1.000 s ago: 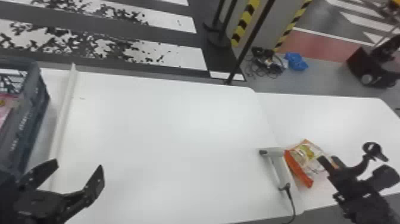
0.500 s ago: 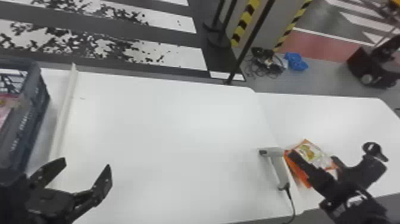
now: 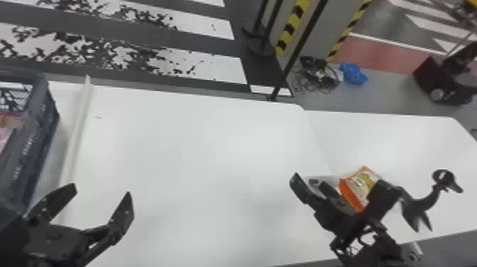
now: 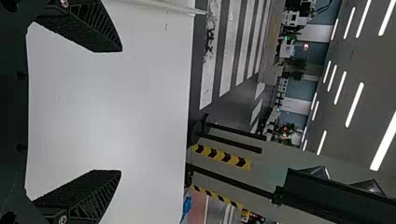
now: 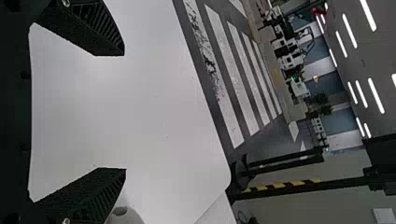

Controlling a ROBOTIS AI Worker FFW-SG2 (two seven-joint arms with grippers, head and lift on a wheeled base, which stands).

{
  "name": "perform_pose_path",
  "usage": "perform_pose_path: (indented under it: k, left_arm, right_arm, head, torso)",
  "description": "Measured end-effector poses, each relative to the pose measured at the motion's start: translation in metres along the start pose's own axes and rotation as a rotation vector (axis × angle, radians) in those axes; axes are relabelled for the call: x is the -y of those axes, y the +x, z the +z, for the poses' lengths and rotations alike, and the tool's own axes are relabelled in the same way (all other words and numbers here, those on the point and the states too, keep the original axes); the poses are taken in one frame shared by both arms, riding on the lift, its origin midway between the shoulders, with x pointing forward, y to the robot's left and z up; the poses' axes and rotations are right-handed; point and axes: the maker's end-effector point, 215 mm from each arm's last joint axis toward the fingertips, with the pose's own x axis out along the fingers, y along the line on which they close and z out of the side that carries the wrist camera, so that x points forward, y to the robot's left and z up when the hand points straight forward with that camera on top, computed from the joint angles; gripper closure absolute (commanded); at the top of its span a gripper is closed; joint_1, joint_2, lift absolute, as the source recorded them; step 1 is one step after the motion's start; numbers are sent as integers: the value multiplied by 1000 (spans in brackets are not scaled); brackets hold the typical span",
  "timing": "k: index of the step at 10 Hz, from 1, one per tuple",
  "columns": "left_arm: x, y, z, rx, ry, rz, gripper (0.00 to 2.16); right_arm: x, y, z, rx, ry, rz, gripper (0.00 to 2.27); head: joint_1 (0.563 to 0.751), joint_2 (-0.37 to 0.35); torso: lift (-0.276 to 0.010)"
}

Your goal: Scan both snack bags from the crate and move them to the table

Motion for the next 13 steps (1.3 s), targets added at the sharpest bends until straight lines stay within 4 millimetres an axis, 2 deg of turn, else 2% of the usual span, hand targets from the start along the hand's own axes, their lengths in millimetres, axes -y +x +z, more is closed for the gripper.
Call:
perform_pose_path:
  k: [2, 4, 6, 7, 9, 12, 13]
  left_arm:
    - [-2, -3, -3, -4, -2, 9, 60]
    - [-9, -9, -3, -5, -1, 43, 60]
    - [-8, -16, 3, 4, 16, 54, 53]
    - [-6, -18, 7, 12, 20, 52, 49]
    - [-5, -20, 25, 43, 25, 58, 49]
    - [-29, -33, 89, 150, 83, 155, 73]
    - [-40, -32, 99, 139, 94, 172, 73]
  right_arm:
    - [-61, 5, -1, 80, -111, 88, 97]
    - [-124, -2, -9, 142, -169, 184, 107]
    - [-164, -17, -17, 186, -188, 234, 80]
    - [-171, -24, -16, 212, -200, 239, 80]
    - [-158, -28, -14, 223, -208, 189, 103]
    - [-137, -31, -1, 239, -224, 129, 87]
    - [-133, -28, 1, 223, -227, 116, 90]
  head:
    - [695, -343]
    - [695, -239]
    - [695, -184]
    - [695, -168]
    - [695, -186]
    - [695, -171]
    - [695, -160]
  torso:
    - [-87]
    - [-87]
    - [-87]
    - [-87]
    - [-87]
    - [-87]
    - [-87]
